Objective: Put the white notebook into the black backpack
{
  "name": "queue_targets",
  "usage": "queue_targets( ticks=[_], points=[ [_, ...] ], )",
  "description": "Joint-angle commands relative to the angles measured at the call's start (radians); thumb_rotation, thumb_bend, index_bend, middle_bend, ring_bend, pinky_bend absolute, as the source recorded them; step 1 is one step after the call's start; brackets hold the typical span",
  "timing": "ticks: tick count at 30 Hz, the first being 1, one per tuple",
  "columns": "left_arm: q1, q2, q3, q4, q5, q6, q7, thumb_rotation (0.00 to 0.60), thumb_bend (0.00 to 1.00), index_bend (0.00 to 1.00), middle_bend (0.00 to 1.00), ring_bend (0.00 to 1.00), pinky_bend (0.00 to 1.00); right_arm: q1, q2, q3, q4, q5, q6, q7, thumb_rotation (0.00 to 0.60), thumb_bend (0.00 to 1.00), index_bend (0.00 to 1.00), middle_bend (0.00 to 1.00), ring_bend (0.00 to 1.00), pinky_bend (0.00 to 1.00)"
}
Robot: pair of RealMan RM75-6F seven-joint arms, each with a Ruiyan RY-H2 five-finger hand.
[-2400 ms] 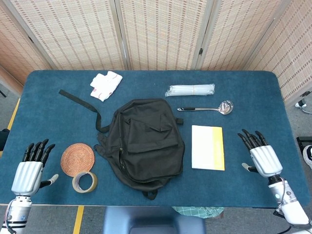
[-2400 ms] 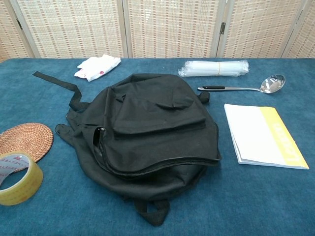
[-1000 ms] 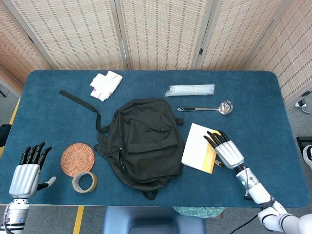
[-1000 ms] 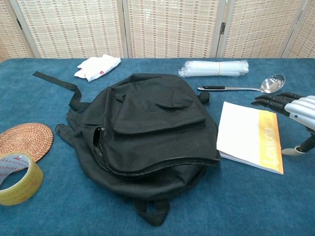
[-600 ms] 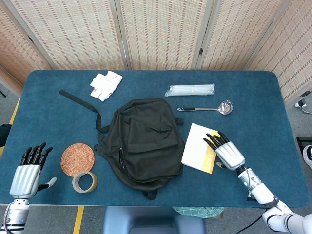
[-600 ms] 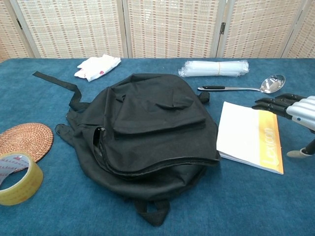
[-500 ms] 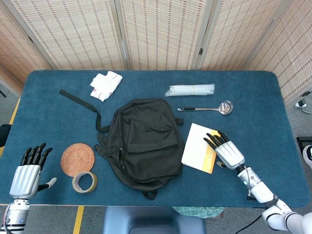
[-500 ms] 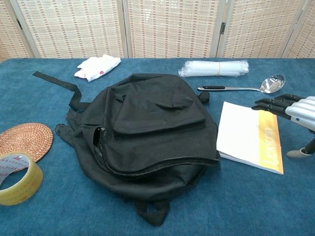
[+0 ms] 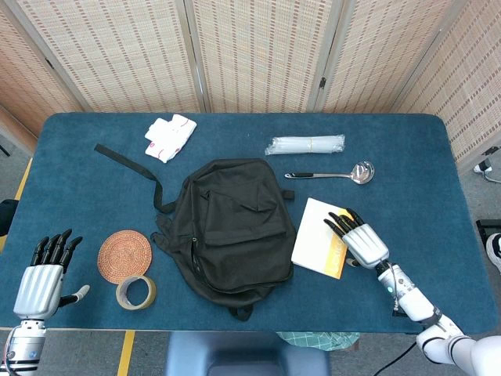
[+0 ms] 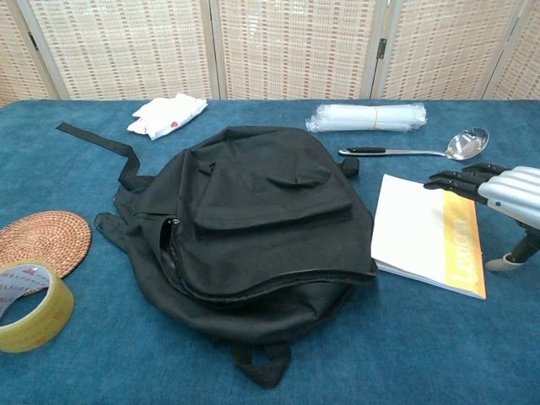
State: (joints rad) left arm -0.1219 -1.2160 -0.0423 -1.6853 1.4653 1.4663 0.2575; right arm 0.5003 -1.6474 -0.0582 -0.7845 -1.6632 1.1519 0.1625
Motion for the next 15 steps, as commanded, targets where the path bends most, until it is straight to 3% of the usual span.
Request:
queue_targets(
  ticks=[1,15],
  points=[
    [0.0,0.0,0.0,0.001,0.0,0.0,-0.001,0.6,0.19,0.16,0.06,0.08,0.0,0.002,-0.001,0.001,0.0,0.001,0.001,0.003,0.6,0.13,0.08,0.08,0.15,0.05],
    [0.0,-0.002,0.0,0.007,-0.003,-0.004,-0.005,0.6,0.19,0.16,0.06,0.08,0.0,0.014,-0.008,0.004,0.002,0.009,0.001,0.004,0.6,0.13,0.08,0.08,0.16,0.06]
  ],
)
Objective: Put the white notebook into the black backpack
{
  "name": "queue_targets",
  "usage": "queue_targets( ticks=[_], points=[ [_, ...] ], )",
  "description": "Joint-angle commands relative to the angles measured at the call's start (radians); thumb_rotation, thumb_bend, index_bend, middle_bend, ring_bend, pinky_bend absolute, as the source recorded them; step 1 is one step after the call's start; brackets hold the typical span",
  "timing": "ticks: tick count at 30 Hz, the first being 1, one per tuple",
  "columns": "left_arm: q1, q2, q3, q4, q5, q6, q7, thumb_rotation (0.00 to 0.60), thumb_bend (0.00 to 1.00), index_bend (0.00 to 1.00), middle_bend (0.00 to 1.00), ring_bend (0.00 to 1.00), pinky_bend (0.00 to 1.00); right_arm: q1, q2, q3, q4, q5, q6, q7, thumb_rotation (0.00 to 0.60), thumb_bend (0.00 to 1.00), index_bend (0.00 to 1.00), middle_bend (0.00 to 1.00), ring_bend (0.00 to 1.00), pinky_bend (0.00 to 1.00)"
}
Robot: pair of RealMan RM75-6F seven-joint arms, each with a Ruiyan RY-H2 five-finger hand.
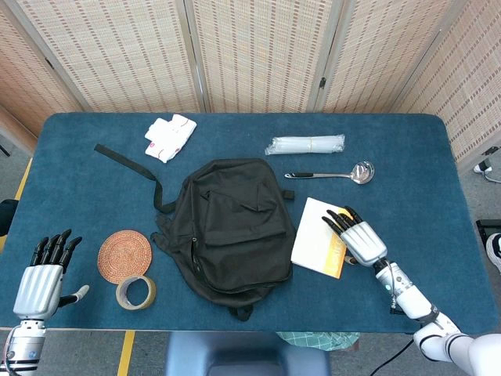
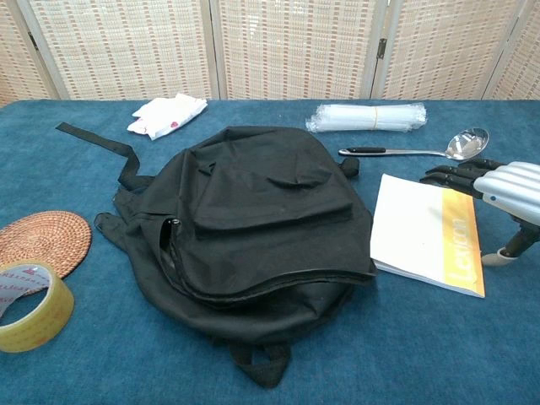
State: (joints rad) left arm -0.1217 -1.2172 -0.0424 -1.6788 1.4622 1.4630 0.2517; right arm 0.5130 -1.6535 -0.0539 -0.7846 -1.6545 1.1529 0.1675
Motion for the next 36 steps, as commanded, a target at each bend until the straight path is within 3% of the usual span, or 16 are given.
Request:
queue_targets(
  ticks=[1,6,13,28,36],
  points=[
    [0.0,-0.001,0.0,0.001,0.0,-0.001,0.001,0.6,0.19,0.16,0.06,0.08,0.0,0.001,-0.004,0.0,0.003,0.0,0.0,-0.001,0.6,0.13,0.08,0.08,0.16,0.06],
    [-0.001,0.0,-0.002,0.0,0.0,0.0,0.0,0.6,0.19,0.16,0.06,0.08,0.0,0.006,-0.015,-0.002,0.012,-0.006,0.01,0.008,0.6,0.16,0.1,0.1,0.16,0.06],
    [-0.001,-0.001,-0.001,0.002,0.002,0.001,-0.002,0.6,0.19,0.15,0.06,0.08,0.0,0.012,-0.031,-0.001,0.034,-0.021,0.053,0.037,0.6,0.33,0.17,0.14,0.2,0.11],
    [0.0,-0.001,0.0,0.009,0.001,-0.001,-0.013,0.6,0.19,0.15,0.06,0.08,0.0,0.025,-0.101,0.018,0.122,-0.041,0.166,0.133,0.6,0.37,0.27,0.23,0.29,0.19],
    [-0.003,-0.003,0.001,0.01,0.003,-0.006,-0.018,0.6,0.19,0.16,0.06,0.08,0.0,0.032,-0.122,-0.006,0.157,-0.065,0.179,0.162,0.6,0.4,0.3,0.25,0.31,0.22]
  ],
)
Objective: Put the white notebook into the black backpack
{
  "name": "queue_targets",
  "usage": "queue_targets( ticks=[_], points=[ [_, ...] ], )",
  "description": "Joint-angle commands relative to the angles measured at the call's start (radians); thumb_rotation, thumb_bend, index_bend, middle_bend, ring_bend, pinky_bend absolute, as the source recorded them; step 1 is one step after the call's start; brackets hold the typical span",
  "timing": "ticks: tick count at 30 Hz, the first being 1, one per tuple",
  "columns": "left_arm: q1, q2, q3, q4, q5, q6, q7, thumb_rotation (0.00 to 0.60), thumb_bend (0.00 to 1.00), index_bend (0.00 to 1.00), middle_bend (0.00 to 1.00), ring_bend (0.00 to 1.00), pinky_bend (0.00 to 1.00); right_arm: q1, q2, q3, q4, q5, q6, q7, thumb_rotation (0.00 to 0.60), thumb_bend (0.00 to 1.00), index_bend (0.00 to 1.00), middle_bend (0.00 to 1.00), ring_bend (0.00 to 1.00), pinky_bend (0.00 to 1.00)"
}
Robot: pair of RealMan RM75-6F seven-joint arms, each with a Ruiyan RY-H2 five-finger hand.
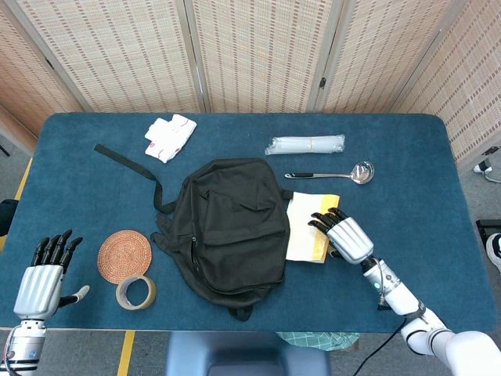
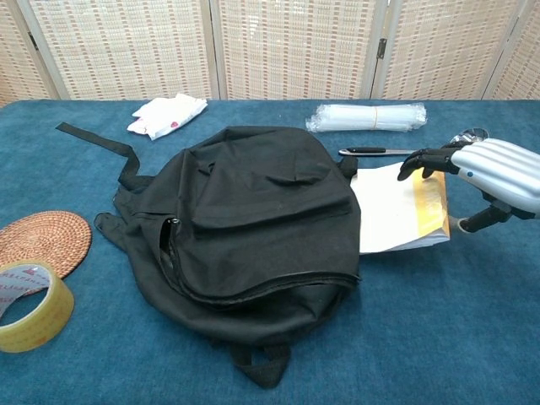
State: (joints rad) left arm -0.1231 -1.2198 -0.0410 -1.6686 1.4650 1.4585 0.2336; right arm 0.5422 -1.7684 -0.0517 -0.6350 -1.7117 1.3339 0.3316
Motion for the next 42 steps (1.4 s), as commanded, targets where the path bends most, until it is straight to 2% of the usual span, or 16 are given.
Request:
queue_targets(
  ticks=[1,9,16,27,32,34,39,42],
  points=[
    [-0.002,-0.001,0.0,0.0,0.001,-0.003,0.001,0.6,0.19,0.15,0.06,0.08,0.0,0.004,-0.014,-0.012,0.012,-0.012,0.0,-0.01,0.6,0.4,0.3,0.25,0.31,0.22],
    [-0.001,0.002,0.001,-0.005,0.0,-0.003,-0.002,0.6,0.19,0.16,0.06,0.08,0.0,0.014,-0.037,-0.014,0.014,-0.016,0.001,-0.044,0.6,0.4,0.3,0.24,0.29,0.2],
    [0.001,0.005,0.003,-0.008,-0.001,-0.003,-0.003,0.6,0.19,0.16,0.06,0.08,0.0,0.01,-0.047,-0.007,0.02,-0.009,0.022,-0.039,0.6,0.4,0.45,0.21,0.28,0.2],
    [0.0,0.006,0.004,-0.012,0.002,-0.004,-0.001,0.6,0.19,0.16,0.06,0.07,0.0,-0.001,-0.073,0.001,0.065,0.003,0.053,-0.017,0.6,0.4,0.59,0.3,0.29,0.2],
    [-0.003,0.009,0.005,-0.013,0.003,-0.009,0.003,0.6,0.19,0.15,0.06,0.07,0.0,0.002,-0.069,-0.013,0.085,-0.01,0.055,-0.014,0.6,0.4,0.64,0.32,0.3,0.21],
    [-0.007,0.012,0.006,-0.015,0.008,-0.014,0.006,0.6,0.19,0.16,0.06,0.07,0.0,0.002,-0.064,-0.018,0.096,-0.017,0.067,-0.021,0.6,0.42,0.65,0.33,0.31,0.21],
    [-0.027,0.021,0.002,-0.02,0.04,-0.022,0.008,0.6,0.19,0.16,0.06,0.07,0.0,-0.009,-0.044,-0.006,0.108,-0.016,0.132,-0.024,0.6,0.57,0.68,0.35,0.35,0.25],
    [-0.051,0.03,0.001,-0.024,0.075,-0.038,0.003,0.6,0.2,0.16,0.06,0.07,0.0,-0.025,-0.031,0.011,0.116,-0.008,0.2,-0.035,0.6,0.58,0.71,0.37,0.37,0.26]
  ],
)
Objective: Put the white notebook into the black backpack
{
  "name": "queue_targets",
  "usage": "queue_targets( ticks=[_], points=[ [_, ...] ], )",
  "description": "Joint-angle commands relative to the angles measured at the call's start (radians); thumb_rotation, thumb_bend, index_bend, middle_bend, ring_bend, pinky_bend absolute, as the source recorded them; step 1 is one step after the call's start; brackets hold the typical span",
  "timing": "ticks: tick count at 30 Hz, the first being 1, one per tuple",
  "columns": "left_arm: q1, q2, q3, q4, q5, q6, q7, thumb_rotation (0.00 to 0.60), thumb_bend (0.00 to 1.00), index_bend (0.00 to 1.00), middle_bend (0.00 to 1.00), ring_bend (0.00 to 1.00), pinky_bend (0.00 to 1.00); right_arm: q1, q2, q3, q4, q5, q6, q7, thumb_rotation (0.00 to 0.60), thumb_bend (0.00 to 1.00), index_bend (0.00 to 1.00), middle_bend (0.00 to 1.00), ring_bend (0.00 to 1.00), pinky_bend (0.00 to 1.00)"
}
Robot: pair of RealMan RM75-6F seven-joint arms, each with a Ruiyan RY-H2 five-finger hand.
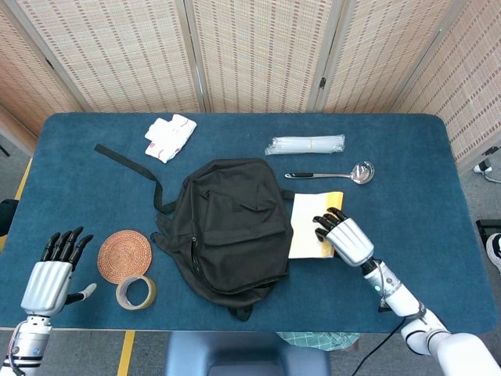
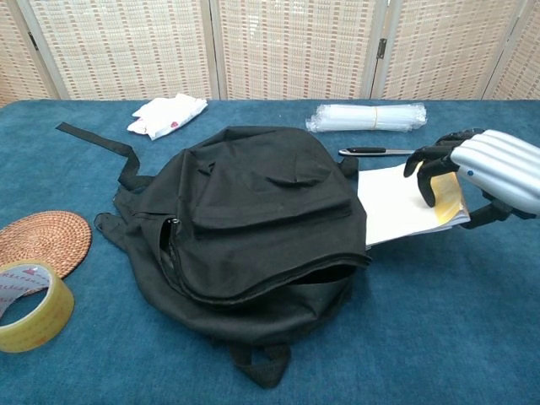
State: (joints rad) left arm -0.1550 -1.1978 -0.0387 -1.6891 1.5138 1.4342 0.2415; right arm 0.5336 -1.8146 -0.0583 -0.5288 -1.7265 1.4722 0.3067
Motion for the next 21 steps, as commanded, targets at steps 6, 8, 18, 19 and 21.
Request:
queue_targets(
  ticks=[6,8,18,19,21],
  points=[
    [-0.1,0.026,-0.009,-0.011,0.08,-0.1,-0.046,0.6,0.2,0.17,0.06,0.07,0.0,-0.048,0.037,0.075,0.024,0.039,0.208,-0.007,0.6,0.58,0.74,0.4,0.4,0.27],
    [-0.136,0.031,-0.014,-0.015,0.097,-0.138,-0.061,0.6,0.2,0.18,0.06,0.07,0.0,-0.053,0.048,0.095,0.026,0.049,0.255,-0.009,0.6,0.58,0.75,0.41,0.4,0.27],
    [-0.318,0.022,-0.05,-0.049,0.135,-0.335,-0.114,0.6,0.2,0.2,0.06,0.08,0.0,-0.053,0.168,0.164,-0.07,0.065,0.408,-0.08,0.6,0.58,0.77,0.43,0.41,0.27],
    [-0.336,0.019,-0.054,-0.054,0.135,-0.355,-0.121,0.6,0.2,0.21,0.06,0.08,0.0,-0.053,0.184,0.168,-0.09,0.064,0.417,-0.095,0.6,0.58,0.77,0.43,0.41,0.27],
    [-0.377,0.011,-0.061,-0.07,0.138,-0.4,-0.127,0.6,0.2,0.21,0.06,0.08,0.0,-0.053,0.223,0.174,-0.144,0.06,0.434,-0.128,0.6,0.58,0.77,0.43,0.41,0.27]
  ],
)
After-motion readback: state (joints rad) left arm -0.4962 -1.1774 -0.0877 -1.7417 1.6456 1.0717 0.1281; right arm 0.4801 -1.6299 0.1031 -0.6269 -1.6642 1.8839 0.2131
